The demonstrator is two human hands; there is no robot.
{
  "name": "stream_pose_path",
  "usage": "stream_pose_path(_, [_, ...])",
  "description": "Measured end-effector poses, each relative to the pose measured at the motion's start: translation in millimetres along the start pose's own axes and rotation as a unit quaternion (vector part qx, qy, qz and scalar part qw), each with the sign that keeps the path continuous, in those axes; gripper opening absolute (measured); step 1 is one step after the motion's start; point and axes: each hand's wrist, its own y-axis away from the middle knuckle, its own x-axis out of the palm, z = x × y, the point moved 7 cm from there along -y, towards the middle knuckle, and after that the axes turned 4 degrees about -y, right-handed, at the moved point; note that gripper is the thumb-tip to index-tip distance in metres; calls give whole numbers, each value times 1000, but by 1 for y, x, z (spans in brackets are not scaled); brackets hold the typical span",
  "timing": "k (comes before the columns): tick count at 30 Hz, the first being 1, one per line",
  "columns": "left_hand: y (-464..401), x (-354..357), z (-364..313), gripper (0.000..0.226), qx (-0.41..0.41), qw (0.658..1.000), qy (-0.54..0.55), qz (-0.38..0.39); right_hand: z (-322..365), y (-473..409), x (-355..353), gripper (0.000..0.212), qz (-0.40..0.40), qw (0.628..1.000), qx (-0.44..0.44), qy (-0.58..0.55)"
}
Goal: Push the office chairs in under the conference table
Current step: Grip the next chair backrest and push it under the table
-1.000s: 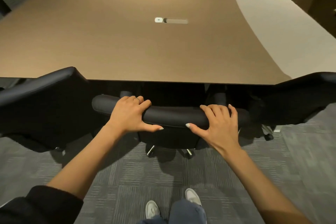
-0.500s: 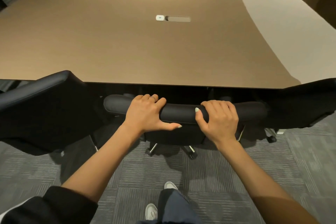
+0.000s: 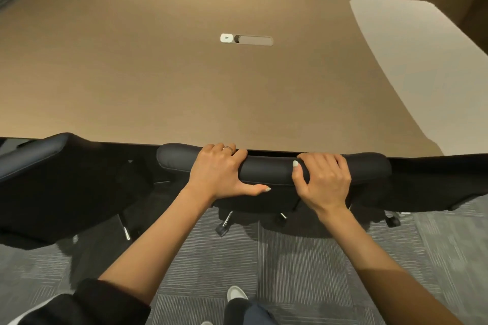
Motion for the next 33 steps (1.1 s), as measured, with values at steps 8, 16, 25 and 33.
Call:
stream_pose_path(8, [-28, 15, 2, 82, 4, 1000, 7, -8, -20, -18, 15, 45, -12, 1000, -13, 5])
stream_pose_path(16, [-28, 18, 4, 84, 16, 999, 18, -25, -20, -19, 14, 42, -24, 1000, -17, -2])
stream_pose_path(25, [-27, 18, 4, 83, 12, 1000, 9, -9, -19, -19, 13, 44, -12, 1000, -10, 1])
stream_pose_path(33, [-27, 16, 2, 82, 15, 1000, -6, 12, -19, -20, 14, 36, 39, 999, 26, 8])
